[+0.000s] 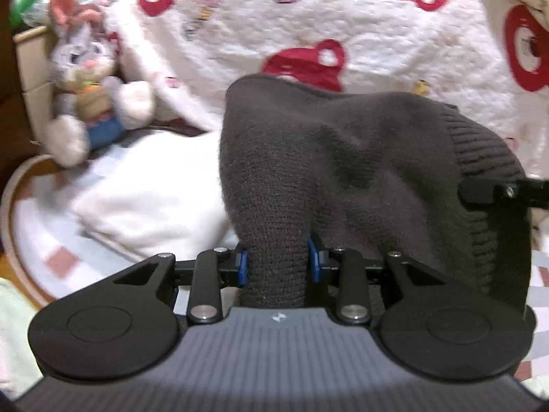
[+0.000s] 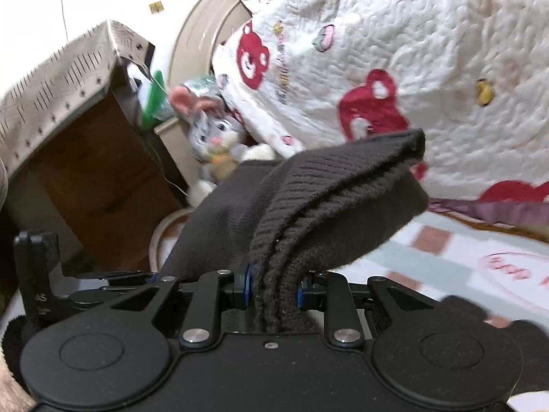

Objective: Fold clothes
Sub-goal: 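Lift the folded sweater with both tools closed on its ends, then carry the folded sweater with both tools onto the white cloth stack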

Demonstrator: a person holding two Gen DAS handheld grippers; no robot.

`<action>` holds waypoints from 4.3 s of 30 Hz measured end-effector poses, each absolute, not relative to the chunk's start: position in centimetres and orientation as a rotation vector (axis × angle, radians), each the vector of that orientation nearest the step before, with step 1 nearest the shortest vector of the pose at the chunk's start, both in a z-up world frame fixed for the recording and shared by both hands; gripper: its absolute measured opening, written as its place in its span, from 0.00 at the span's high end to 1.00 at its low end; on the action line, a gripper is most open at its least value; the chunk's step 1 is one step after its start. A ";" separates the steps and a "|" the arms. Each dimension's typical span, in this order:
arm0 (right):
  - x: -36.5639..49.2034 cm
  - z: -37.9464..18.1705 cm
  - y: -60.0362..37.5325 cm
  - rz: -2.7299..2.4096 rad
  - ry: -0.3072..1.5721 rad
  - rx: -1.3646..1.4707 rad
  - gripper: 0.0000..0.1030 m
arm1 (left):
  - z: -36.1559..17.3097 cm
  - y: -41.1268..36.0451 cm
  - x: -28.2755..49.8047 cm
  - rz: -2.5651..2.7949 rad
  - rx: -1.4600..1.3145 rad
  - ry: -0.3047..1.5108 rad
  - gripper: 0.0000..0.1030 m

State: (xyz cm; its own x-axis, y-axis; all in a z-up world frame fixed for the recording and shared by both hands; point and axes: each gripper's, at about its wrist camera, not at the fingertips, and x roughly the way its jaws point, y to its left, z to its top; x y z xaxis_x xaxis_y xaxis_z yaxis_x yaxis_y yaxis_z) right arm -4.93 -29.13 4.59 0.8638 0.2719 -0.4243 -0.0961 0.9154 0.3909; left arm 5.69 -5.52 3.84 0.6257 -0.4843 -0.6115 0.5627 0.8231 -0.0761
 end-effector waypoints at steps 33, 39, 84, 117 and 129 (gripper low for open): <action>25.1 -5.1 -27.7 0.255 0.522 0.610 0.53 | 2.4 -4.8 36.1 -0.375 0.476 0.624 0.69; 25.7 -12.1 -30.8 0.193 0.566 0.825 0.50 | -3.6 -1.9 36.1 -0.386 0.305 0.698 0.68; 23.0 -12.4 -26.4 0.307 0.640 1.150 0.61 | -7.6 6.4 36.0 -0.534 -0.210 0.938 0.68; 19.0 -14.4 -26.1 0.404 0.641 1.077 0.57 | -6.6 4.0 27.6 -0.386 -0.176 0.697 0.47; 24.8 -14.0 -32.5 0.182 0.582 1.061 0.39 | -11.0 6.9 25.8 -0.491 -0.348 0.800 0.36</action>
State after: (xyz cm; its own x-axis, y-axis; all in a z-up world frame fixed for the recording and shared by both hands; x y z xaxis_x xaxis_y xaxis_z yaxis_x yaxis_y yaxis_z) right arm 24.83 -32.55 -14.04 0.8365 0.4115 -0.3619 0.1325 0.4890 0.8621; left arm 25.79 6.87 -11.02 0.5953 -0.5410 -0.5941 0.2853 0.8335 -0.4732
